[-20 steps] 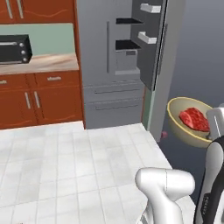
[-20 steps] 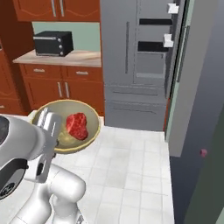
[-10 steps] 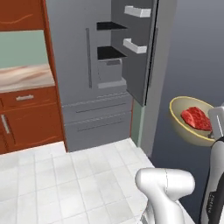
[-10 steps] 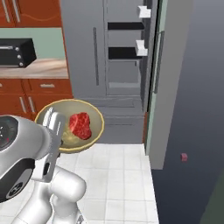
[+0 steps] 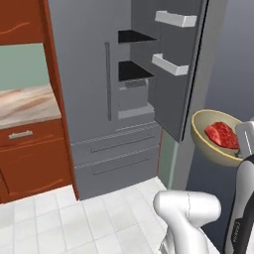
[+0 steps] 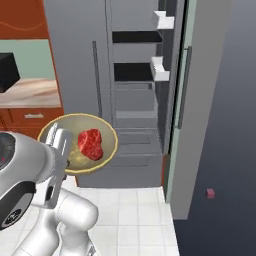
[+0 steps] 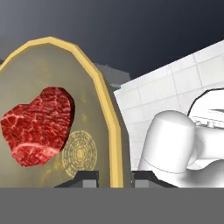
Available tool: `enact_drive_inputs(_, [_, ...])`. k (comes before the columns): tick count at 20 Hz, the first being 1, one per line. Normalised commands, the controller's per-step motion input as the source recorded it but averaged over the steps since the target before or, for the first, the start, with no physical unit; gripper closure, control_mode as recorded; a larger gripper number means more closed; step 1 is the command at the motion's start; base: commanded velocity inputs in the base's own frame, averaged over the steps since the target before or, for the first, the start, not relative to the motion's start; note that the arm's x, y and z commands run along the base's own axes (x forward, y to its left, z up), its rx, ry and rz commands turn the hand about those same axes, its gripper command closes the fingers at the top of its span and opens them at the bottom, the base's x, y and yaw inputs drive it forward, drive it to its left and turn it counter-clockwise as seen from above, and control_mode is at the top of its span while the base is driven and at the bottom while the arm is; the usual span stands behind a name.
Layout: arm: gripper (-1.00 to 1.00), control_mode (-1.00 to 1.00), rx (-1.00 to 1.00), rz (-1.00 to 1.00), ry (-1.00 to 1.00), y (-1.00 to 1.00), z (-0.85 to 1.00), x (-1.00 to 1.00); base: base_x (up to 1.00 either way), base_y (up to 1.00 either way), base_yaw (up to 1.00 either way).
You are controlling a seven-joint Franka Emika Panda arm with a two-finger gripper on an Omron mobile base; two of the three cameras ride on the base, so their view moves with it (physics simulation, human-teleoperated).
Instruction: Place one of the steaks on the plate and the other in the bowl. Then place the bowl in the fridge.
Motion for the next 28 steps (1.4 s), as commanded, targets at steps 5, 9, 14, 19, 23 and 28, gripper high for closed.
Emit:
enact_drive_inputs(5, [1.00,1.00,0.00,0.00,0.00,0.00,0.00,0.00,1.00,0.12,0.00])
enact_drive_inputs(9, [1.00,1.00,0.00,0.00,0.00,0.00,0.00,0.00,1.00,0.00,0.00])
enact_drive_inputs(14, [1.00,1.00,0.00,0.00,0.00,0.00,0.00,0.00,0.83,-0.16,0.00])
enact_drive_inputs(19, [1.00,1.00,0.00,0.00,0.00,0.00,0.00,0.00,0.57,-0.18,0.00])
enact_drive_inputs(23, [1.00,1.00,0.00,0.00,0.00,0.00,0.00,0.00,0.34,-0.18,0.00])
enact_drive_inputs(28, [1.00,1.00,0.00,0.00,0.00,0.00,0.00,0.00,0.37,-0.28,0.00])
